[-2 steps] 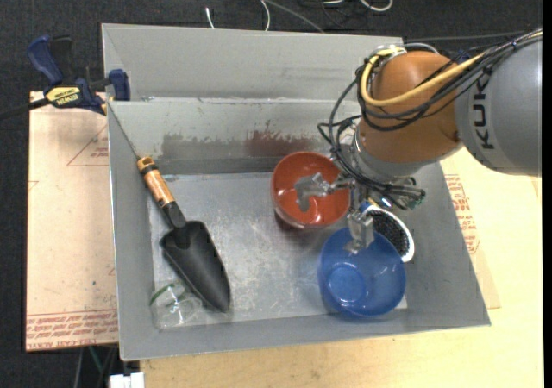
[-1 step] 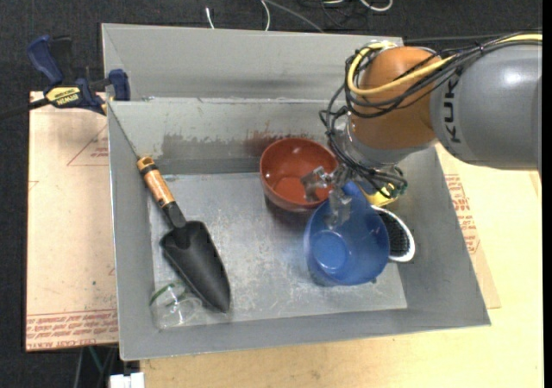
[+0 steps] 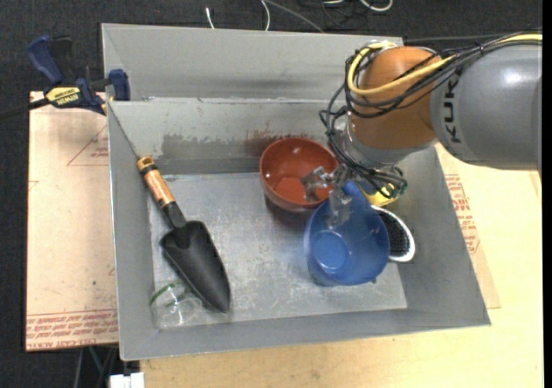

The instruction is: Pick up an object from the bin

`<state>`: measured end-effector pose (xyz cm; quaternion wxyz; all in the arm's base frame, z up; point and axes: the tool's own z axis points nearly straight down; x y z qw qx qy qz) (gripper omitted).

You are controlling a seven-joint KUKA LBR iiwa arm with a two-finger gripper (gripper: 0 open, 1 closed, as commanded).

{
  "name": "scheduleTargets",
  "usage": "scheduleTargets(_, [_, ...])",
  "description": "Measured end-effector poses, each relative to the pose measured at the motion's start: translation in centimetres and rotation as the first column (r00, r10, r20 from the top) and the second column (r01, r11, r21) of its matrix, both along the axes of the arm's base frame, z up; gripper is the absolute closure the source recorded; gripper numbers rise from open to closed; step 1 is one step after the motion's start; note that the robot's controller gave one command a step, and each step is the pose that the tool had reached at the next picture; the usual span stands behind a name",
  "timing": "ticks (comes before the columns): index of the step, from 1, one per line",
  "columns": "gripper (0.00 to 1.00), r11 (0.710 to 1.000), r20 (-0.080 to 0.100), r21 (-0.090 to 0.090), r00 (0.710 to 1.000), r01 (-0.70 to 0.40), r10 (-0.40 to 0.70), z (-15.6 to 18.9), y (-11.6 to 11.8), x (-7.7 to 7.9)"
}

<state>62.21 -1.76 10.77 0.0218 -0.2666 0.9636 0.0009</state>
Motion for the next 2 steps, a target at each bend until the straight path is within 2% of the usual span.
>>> scheduleTargets(1, [1.0, 0.987, -0.008, -0.005, 0.987, -0.164, 0.164, 4.1, 3.3, 2.6])
scheduleTargets(2, [1.0, 1.0, -0.003, 0.003, 1.0, 0.003, -0.003, 4.2, 1.1, -0.4])
